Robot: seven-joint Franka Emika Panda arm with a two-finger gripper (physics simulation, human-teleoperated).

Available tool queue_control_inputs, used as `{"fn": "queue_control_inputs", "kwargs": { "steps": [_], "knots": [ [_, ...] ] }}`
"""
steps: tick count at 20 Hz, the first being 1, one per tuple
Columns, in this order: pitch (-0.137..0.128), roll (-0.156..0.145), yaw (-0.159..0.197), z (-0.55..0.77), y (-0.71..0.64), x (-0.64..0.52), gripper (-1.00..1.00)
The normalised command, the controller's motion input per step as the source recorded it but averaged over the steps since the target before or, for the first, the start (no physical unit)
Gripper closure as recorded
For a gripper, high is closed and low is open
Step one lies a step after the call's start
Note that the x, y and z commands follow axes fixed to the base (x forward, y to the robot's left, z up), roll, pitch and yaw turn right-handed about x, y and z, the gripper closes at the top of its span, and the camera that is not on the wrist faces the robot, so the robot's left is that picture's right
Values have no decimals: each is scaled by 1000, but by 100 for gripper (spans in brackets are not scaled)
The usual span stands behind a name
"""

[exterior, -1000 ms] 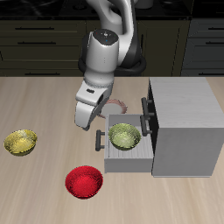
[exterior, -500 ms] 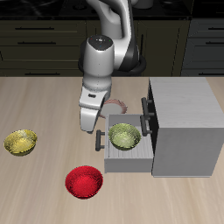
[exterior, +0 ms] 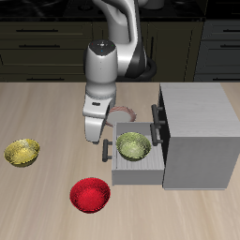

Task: Place the green bowl in the bottom drawer of the white cabinet and close the drawer

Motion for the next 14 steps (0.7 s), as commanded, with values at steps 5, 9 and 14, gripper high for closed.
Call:
{"fn": "queue_control_inputs", "kwargs": {
  "steps": [5,9,14],
  "knots": [
    [16,7,-19,-265,15,13,-100],
    [9,37,-2,-209,60,-27,-100],
    [11,15,-20,-218,84,22,-100]
  ]
}}
